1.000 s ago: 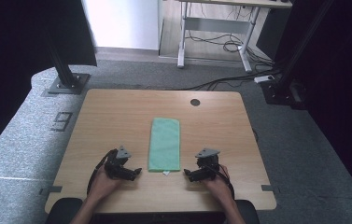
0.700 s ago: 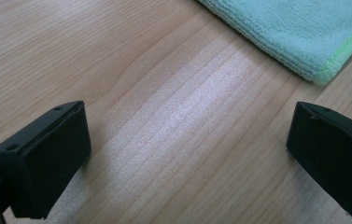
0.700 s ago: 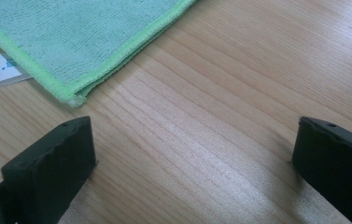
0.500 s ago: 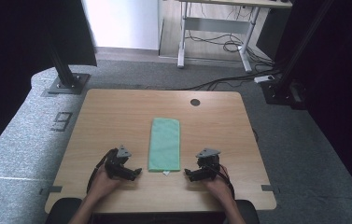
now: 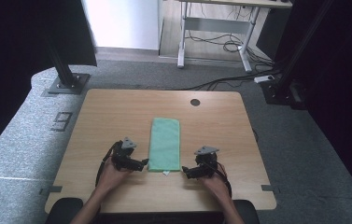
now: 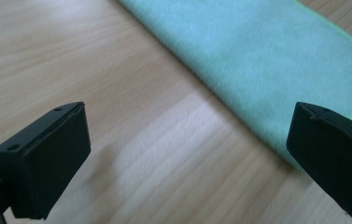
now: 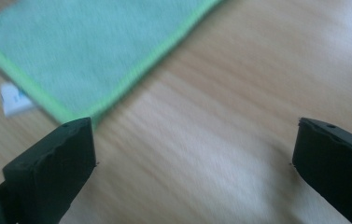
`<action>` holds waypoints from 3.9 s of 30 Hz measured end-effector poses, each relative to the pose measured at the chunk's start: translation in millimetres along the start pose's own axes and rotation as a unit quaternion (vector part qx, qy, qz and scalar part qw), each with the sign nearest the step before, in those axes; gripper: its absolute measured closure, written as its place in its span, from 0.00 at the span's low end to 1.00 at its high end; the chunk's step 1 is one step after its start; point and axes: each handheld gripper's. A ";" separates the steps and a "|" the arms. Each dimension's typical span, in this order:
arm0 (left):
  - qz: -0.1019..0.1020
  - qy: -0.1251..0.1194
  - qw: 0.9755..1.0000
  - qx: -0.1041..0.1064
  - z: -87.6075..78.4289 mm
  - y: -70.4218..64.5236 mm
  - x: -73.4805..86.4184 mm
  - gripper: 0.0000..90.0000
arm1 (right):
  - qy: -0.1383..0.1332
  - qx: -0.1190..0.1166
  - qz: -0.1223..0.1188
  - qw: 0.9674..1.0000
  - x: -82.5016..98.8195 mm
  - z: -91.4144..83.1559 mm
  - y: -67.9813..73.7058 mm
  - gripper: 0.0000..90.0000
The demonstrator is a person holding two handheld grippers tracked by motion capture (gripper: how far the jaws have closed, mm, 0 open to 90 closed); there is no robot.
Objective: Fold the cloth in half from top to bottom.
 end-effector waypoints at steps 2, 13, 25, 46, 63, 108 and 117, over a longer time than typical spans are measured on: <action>0.005 0.000 1.000 -0.002 4.9 -2.8 -3.0 0.00 | -0.007 0.002 -0.004 1.000 -9.1 3.3 2.3 0.00; 0.041 0.018 0.999 -0.023 20.3 -17.2 -2.9 0.02 | 0.013 0.016 -0.027 0.999 -33.3 41.9 9.2 0.00; 0.036 0.043 0.998 0.002 -2.5 -33.2 15.5 0.03 | 0.034 -0.016 -0.037 0.999 -15.6 26.3 29.0 0.00; 0.018 0.039 0.999 -0.016 28.6 -5.3 -11.7 0.03 | 0.038 -0.030 -0.052 0.997 1.5 11.7 45.2 0.00; 0.009 0.034 0.999 -0.016 29.9 -4.4 -9.0 0.00 | 0.031 -0.038 -0.030 0.998 -25.9 7.8 26.1 0.00; 0.009 0.034 0.999 -0.016 29.6 -4.6 -8.8 0.01 | 0.069 -0.050 -0.025 0.996 -112.1 84.6 -52.0 0.89; 0.009 0.034 0.999 -0.016 29.6 -4.5 -8.8 0.01 | 0.082 -0.039 -0.032 0.995 -115.5 85.1 -43.9 0.94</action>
Point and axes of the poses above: each handheld gripper's, and its own axes: z roughly forward along the jaws, x roughly out of its underside, y roughly to its left, and after that the axes turned 9 degrees about -x, right-handed
